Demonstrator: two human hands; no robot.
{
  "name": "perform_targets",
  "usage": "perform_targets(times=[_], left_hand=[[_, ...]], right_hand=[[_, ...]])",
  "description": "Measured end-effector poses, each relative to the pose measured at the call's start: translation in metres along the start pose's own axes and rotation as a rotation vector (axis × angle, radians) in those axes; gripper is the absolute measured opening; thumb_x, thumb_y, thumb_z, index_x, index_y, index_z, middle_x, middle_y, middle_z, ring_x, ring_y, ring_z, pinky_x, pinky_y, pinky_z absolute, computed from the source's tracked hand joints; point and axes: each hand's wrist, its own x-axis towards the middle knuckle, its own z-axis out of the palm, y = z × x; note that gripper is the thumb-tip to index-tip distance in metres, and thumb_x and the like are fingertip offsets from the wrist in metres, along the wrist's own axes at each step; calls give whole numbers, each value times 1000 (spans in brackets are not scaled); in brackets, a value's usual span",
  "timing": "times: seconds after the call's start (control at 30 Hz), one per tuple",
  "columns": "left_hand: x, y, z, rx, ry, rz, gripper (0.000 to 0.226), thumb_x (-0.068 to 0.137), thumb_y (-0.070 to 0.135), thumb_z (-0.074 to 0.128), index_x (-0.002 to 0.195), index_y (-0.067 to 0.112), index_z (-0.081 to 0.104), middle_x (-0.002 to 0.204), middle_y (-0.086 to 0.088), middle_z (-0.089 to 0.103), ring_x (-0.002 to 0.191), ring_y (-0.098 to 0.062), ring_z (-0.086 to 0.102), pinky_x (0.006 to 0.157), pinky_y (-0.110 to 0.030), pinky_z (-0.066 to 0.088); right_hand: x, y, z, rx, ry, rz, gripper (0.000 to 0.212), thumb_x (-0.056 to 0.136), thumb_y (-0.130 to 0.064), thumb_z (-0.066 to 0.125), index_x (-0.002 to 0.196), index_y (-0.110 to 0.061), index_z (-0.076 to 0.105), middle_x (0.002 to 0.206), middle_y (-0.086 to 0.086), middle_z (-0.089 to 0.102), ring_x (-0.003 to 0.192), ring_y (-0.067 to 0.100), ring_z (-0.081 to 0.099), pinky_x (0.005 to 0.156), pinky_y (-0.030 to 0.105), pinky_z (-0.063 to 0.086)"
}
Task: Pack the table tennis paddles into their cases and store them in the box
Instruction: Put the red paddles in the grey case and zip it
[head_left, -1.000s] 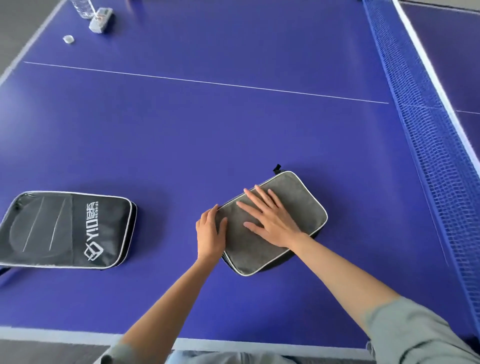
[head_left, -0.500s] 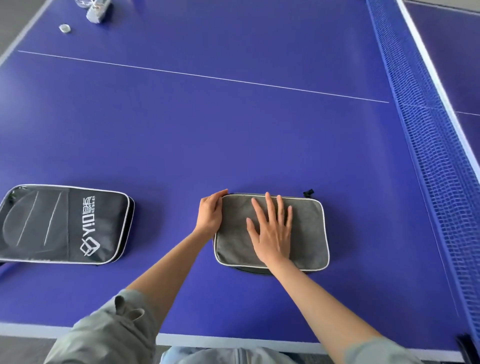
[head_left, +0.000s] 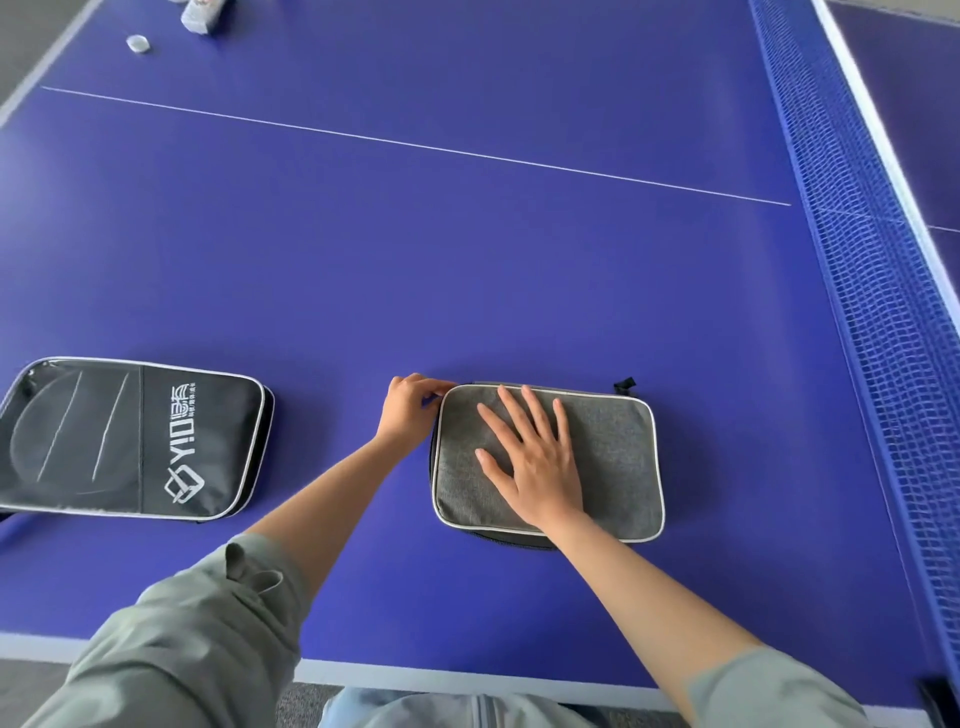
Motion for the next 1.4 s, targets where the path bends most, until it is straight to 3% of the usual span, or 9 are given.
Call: perform_targets(times=[0.2,0.33,0.43,0.57,0.73,0.9,1.0,1.13,1.4], left_hand=[[-2,-3,-3,49,18,111,19,89,8,60,101,13,73,96,-11,60,84,-24,57,76,-32,46],[6,2,-5,-3,37,8,13,88,9,62,89,12,74,91,-6,68,79,-21,63,73,-32,50],[11,8,-6,88,18,-24,16,92,14,56,90,12,72,91,-7,71,84,-26,64,73,-33,49],[15,9,-8,200,-51,30,15,93,4,50,95,2,65,98,-13,67,87,-34,62,73,-42,51],[15,3,-12,145,-96,194,22,88,-5,56,100,4,71,99,-14,64,82,-28,63,75,-32,48],[20,5,-11,90,-104,197,15,87,-1,60,95,3,72,96,-15,65,80,-27,61,77,-27,44],[32,6,-17,138,-253,200,12,88,1,59,94,-1,70,95,-15,70,87,-31,62,75,-19,39],[49,12,-27,246,-429,169,14,89,5,58,99,3,68,100,-10,70,96,-23,62,78,-17,40],[65,18,-34,359,-547,189,16,88,3,58,100,7,67,95,-8,68,86,-18,57,83,-32,48]], right_hand=[[0,0,-1,2,3,2,55,95,-59,21,146,-39,22,158,-7,18,148,19,8,118,52,10],[0,0,0,3,3,-1,54,95,-59,22,146,-39,23,158,-7,18,148,19,8,118,52,10],[1,-1,-1,5,6,3,54,95,-58,22,145,-39,25,157,-6,21,147,18,9,118,52,10],[0,0,-2,2,5,5,54,96,-58,23,146,-38,25,158,-6,20,148,18,9,118,52,10],[0,-2,-3,7,2,8,53,96,-57,23,145,-38,26,157,-6,22,147,19,10,118,52,10],[0,-2,-5,13,16,5,53,96,-55,25,145,-37,28,157,-6,23,147,19,12,119,51,10],[0,-3,-4,18,28,2,52,96,-54,27,145,-37,29,156,-5,25,147,19,14,119,51,10],[0,-2,-4,19,32,1,52,96,-54,27,145,-37,28,156,-5,25,147,19,14,119,51,11],[0,-2,-1,26,50,-3,51,96,-53,29,144,-36,31,156,-5,27,147,19,15,119,51,11]])
